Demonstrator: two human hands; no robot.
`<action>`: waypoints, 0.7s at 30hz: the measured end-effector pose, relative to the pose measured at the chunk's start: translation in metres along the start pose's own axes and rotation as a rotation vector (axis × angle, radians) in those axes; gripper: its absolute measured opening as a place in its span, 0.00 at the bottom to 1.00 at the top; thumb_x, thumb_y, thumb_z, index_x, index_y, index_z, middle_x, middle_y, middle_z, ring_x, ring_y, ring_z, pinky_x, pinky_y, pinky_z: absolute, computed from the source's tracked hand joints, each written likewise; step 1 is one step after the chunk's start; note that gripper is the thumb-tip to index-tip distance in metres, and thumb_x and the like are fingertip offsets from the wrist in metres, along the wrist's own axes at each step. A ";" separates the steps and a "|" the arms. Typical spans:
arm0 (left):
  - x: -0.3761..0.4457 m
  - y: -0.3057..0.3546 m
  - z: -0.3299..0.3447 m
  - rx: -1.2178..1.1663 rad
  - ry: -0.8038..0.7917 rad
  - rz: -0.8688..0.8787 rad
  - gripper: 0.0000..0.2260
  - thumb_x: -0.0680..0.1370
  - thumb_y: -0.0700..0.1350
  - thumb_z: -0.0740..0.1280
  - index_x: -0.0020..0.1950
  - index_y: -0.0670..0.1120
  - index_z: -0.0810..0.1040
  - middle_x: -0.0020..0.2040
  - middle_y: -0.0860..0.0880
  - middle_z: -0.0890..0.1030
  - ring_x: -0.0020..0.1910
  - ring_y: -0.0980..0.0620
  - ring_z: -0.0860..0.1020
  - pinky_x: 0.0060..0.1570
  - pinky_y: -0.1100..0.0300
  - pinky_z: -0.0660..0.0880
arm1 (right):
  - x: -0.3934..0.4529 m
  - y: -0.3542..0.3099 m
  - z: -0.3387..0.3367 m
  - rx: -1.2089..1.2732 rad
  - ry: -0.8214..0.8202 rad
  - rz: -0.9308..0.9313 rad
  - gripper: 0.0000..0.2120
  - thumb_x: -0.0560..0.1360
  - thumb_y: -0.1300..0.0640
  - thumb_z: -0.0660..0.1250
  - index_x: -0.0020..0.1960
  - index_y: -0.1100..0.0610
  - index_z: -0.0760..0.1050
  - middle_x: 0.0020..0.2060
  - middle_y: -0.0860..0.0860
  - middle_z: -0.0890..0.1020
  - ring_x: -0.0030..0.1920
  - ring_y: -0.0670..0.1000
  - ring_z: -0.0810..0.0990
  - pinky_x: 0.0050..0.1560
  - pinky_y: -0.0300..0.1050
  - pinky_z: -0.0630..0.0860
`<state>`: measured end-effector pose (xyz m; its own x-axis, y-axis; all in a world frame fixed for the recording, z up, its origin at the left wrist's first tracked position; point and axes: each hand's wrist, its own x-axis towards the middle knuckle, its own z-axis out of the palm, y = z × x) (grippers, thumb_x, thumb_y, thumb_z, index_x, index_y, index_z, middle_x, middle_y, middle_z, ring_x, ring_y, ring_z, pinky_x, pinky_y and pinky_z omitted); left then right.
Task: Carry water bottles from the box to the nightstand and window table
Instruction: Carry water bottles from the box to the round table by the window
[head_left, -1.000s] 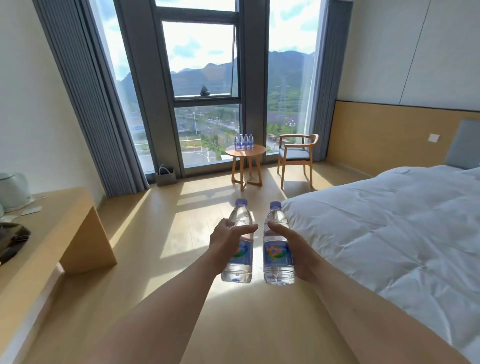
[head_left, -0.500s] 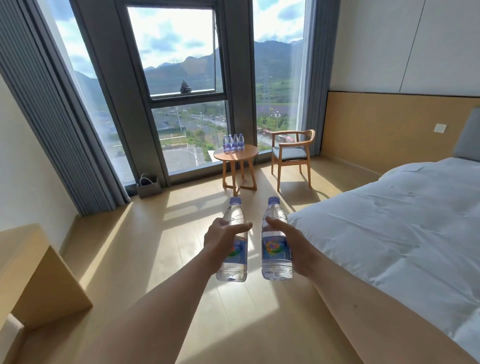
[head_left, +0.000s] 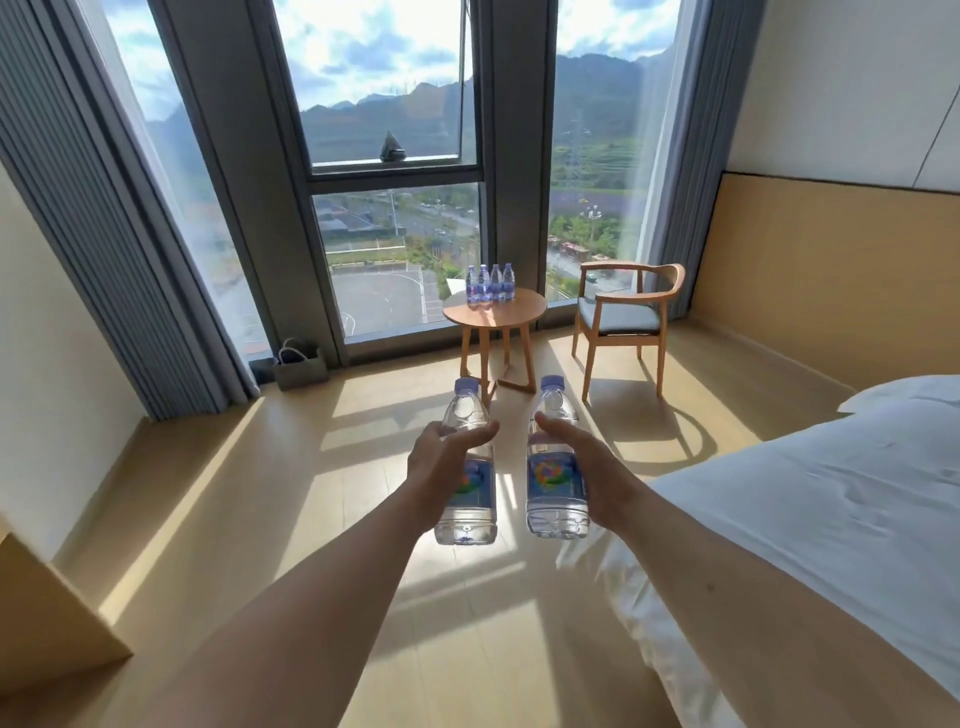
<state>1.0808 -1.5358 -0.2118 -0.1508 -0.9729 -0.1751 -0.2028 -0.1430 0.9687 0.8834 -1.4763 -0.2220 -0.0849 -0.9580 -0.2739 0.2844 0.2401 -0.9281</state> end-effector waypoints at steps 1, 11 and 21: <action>0.017 0.003 0.003 0.004 -0.003 -0.007 0.35 0.59 0.68 0.77 0.58 0.49 0.77 0.54 0.44 0.84 0.51 0.41 0.84 0.53 0.44 0.82 | 0.017 -0.006 -0.003 -0.005 -0.001 0.008 0.30 0.74 0.41 0.74 0.68 0.59 0.75 0.58 0.64 0.84 0.56 0.67 0.85 0.60 0.61 0.81; 0.209 0.016 0.017 -0.018 -0.023 -0.013 0.37 0.62 0.69 0.75 0.63 0.50 0.75 0.57 0.45 0.82 0.54 0.41 0.83 0.58 0.41 0.80 | 0.201 -0.035 -0.017 0.022 0.003 0.042 0.33 0.72 0.38 0.74 0.68 0.58 0.74 0.58 0.63 0.84 0.55 0.65 0.86 0.47 0.53 0.85; 0.447 0.063 -0.016 -0.029 -0.066 -0.057 0.32 0.67 0.65 0.77 0.62 0.47 0.75 0.54 0.42 0.83 0.52 0.40 0.84 0.58 0.39 0.81 | 0.428 -0.102 0.013 0.057 0.070 0.082 0.36 0.72 0.31 0.69 0.67 0.58 0.74 0.57 0.63 0.85 0.56 0.66 0.85 0.61 0.63 0.81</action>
<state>1.0158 -1.9822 -0.2262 -0.2033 -0.9491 -0.2406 -0.1852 -0.2040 0.9613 0.8307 -1.9130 -0.2415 -0.1252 -0.9218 -0.3670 0.3467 0.3059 -0.8867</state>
